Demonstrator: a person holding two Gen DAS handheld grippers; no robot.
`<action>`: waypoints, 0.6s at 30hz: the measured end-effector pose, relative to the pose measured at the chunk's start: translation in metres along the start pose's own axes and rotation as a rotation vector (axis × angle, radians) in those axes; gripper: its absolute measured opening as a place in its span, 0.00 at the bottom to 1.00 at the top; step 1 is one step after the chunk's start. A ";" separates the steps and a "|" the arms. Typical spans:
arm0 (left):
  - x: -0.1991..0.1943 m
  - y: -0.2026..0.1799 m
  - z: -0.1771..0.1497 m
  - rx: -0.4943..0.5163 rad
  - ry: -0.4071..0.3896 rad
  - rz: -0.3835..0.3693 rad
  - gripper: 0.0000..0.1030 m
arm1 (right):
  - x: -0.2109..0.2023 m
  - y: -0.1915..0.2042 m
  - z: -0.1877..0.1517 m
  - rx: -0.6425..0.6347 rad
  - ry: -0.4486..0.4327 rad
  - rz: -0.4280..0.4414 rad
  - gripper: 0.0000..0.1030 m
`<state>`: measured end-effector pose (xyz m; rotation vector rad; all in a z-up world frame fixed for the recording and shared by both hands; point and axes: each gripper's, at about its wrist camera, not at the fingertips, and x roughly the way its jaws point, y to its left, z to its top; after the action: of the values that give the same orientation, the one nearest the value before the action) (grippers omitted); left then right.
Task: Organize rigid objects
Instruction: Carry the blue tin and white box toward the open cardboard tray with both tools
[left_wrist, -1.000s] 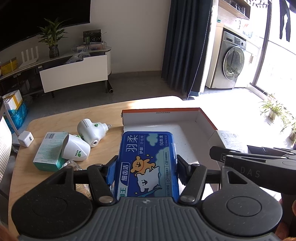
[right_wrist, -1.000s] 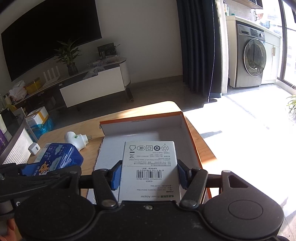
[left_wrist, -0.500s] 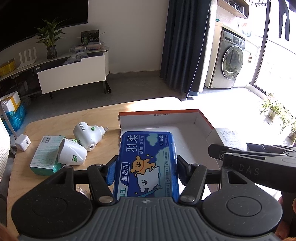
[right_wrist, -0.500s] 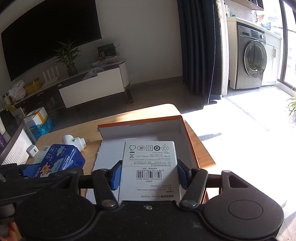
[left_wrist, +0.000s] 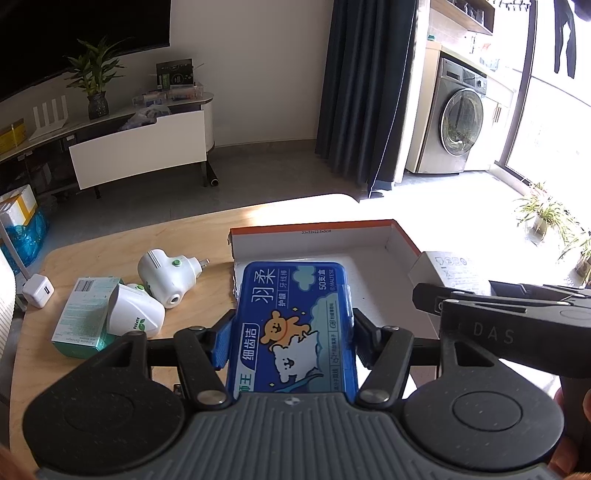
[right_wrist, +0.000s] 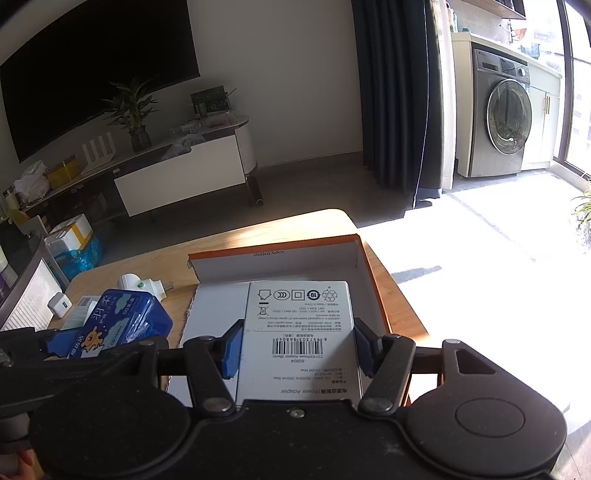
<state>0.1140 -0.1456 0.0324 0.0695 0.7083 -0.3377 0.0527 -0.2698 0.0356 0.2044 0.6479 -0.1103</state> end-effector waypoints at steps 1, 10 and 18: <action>0.001 0.000 0.000 0.001 0.001 0.000 0.61 | 0.000 0.000 -0.001 0.000 -0.001 0.000 0.69; 0.006 0.001 0.002 0.002 0.011 -0.006 0.61 | 0.005 -0.002 0.005 -0.005 0.002 -0.006 0.69; 0.010 0.001 0.004 0.002 0.015 -0.013 0.61 | 0.010 -0.003 0.010 -0.007 0.003 -0.012 0.69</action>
<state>0.1243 -0.1486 0.0290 0.0696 0.7236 -0.3505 0.0664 -0.2757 0.0368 0.1941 0.6526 -0.1195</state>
